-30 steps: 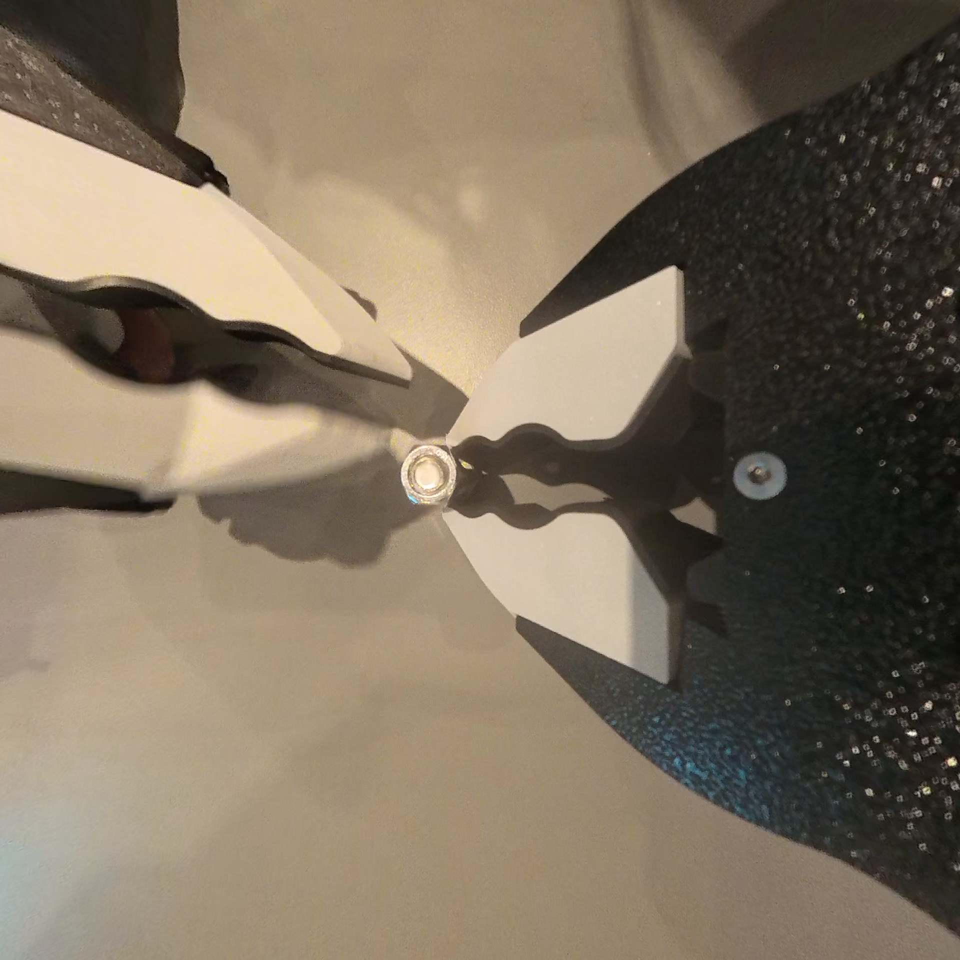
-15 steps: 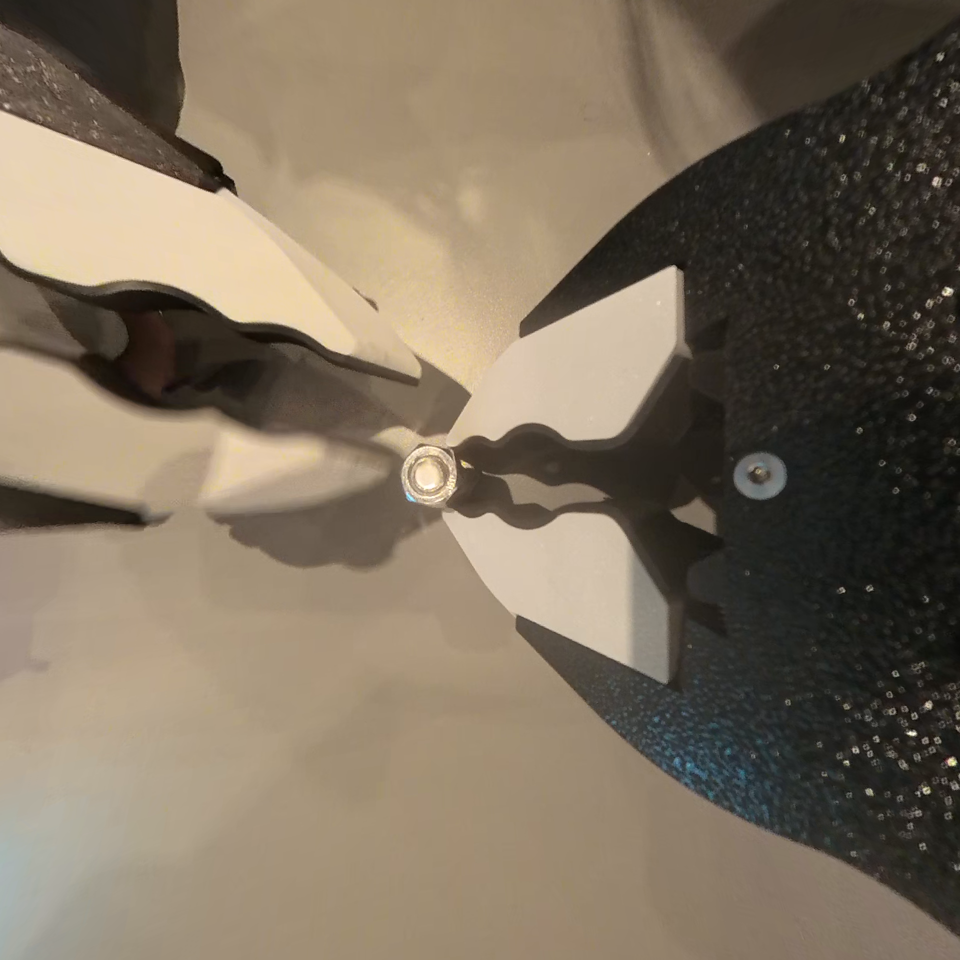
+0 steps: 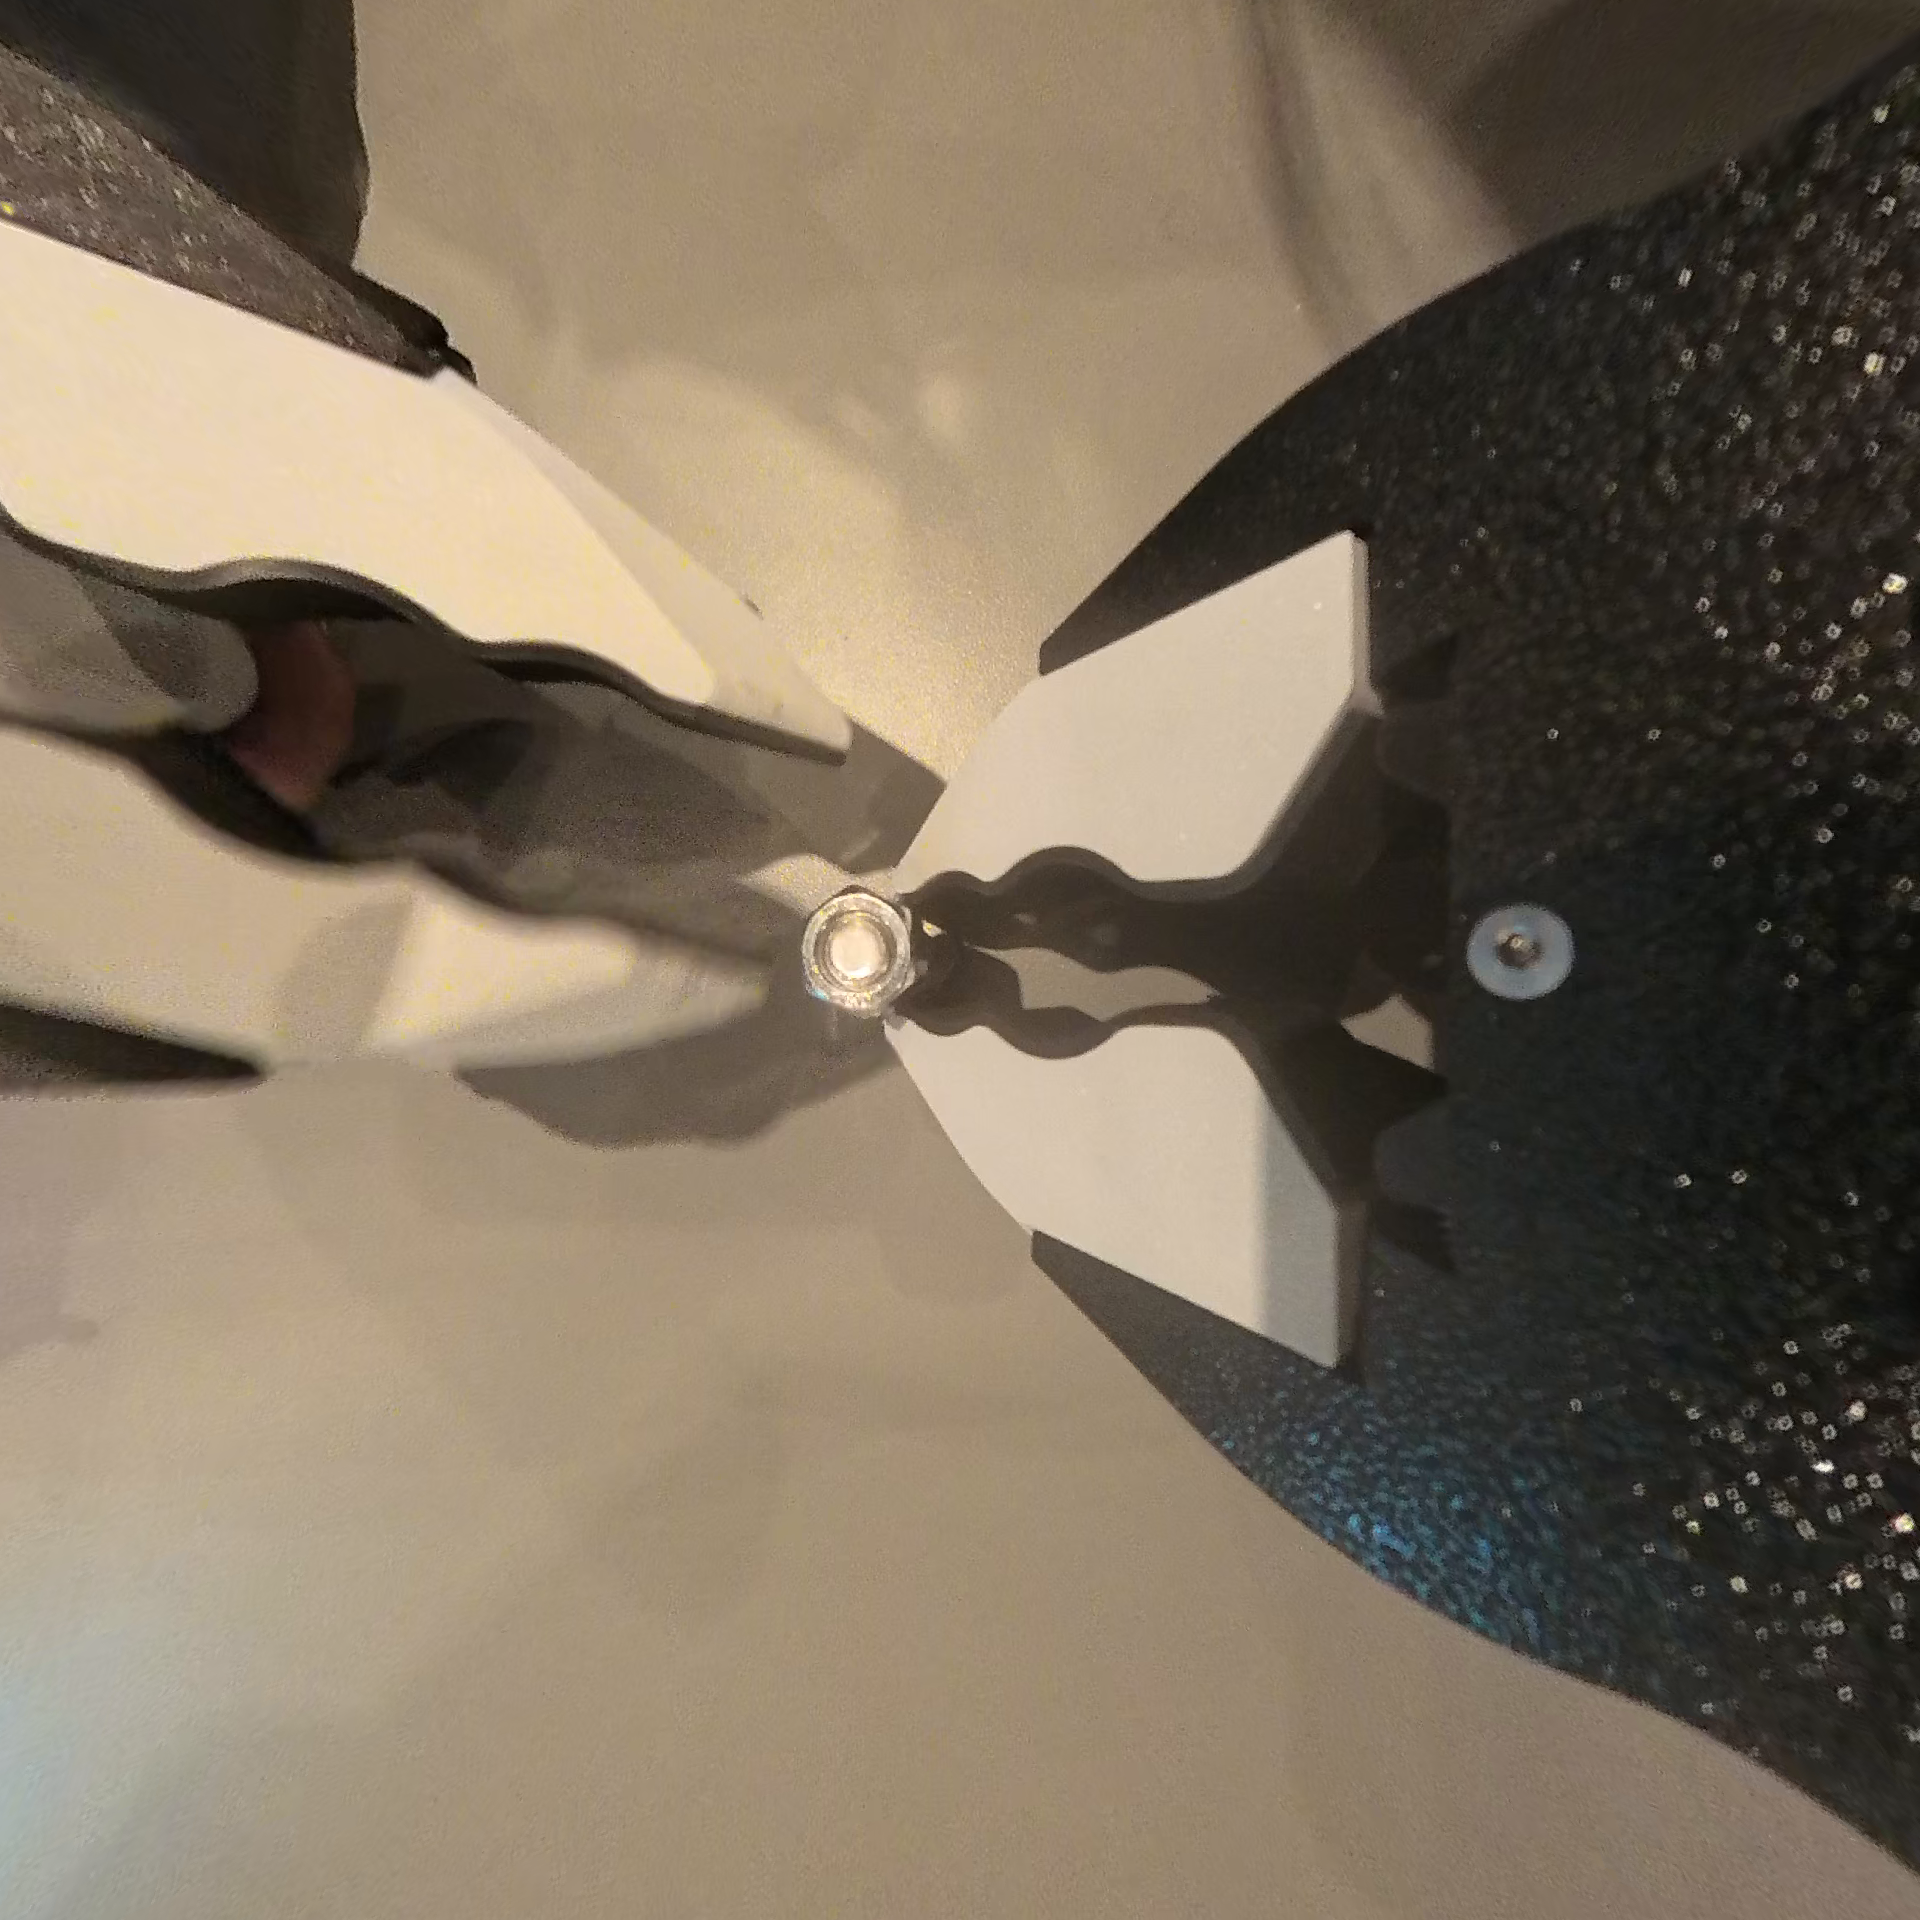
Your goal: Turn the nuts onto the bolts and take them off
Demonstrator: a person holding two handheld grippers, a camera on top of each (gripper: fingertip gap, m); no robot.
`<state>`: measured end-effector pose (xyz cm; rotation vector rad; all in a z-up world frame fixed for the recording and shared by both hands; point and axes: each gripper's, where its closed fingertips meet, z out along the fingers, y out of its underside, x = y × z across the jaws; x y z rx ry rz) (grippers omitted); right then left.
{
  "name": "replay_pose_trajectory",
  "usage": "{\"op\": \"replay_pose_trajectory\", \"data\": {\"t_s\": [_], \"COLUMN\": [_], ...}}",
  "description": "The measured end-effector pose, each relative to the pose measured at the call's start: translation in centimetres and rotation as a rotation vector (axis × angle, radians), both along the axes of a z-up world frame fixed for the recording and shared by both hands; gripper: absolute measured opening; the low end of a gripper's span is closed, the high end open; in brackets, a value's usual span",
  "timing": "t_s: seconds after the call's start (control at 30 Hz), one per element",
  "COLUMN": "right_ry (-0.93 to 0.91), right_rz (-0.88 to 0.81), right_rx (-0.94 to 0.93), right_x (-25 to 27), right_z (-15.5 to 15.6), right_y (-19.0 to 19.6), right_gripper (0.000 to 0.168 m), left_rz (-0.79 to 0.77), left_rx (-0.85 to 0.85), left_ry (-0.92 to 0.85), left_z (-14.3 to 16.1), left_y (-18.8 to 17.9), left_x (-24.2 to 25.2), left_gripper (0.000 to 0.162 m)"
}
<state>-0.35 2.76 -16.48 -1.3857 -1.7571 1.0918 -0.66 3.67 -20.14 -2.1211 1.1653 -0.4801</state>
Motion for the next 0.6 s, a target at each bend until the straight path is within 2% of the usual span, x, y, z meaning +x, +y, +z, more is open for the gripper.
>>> {"op": "replay_pose_trajectory", "data": {"t_s": [0.13, 0.2, 0.23, 0.33, 0.5, 0.6], "right_ry": [-0.027, -0.032, -0.029, -0.02, -0.021, -0.03], "right_rz": [0.026, 0.069, 0.116, 0.088, 0.01, 0.026], "right_rx": [0.029, 0.027, 0.001, -0.023, 0.008, 0.017], "right_x": [-0.1, 0.2, 0.5, 0.5, -0.1, -0.1], "right_z": [-0.5, -0.5, -0.4, -0.2, -0.3, -0.5], "right_y": [-0.4, -1.0, -1.6, -1.3, -0.2, -0.4], "right_gripper": [0.035, 0.024, 0.005, 0.01, 0.032, 0.033], "left_rz": [0.0, 0.0, 0.0, 0.0, 0.0, 0.0], "left_rx": [0.0, 0.0, 0.0, 0.0, 0.0, 0.0], "left_ry": [0.0, 0.0, 0.0, 0.0, 0.0, 0.0], "left_z": [0.0, 0.0, 0.0, 0.0, 0.0, 0.0], "left_y": [0.0, 0.0, 0.0, 0.0, 0.0, 0.0], "left_x": [0.0, 0.0, 0.0, 0.0, 0.0, 0.0], "left_gripper": [0.015, 0.015, 0.016, 0.016, 0.015, 0.015]}}
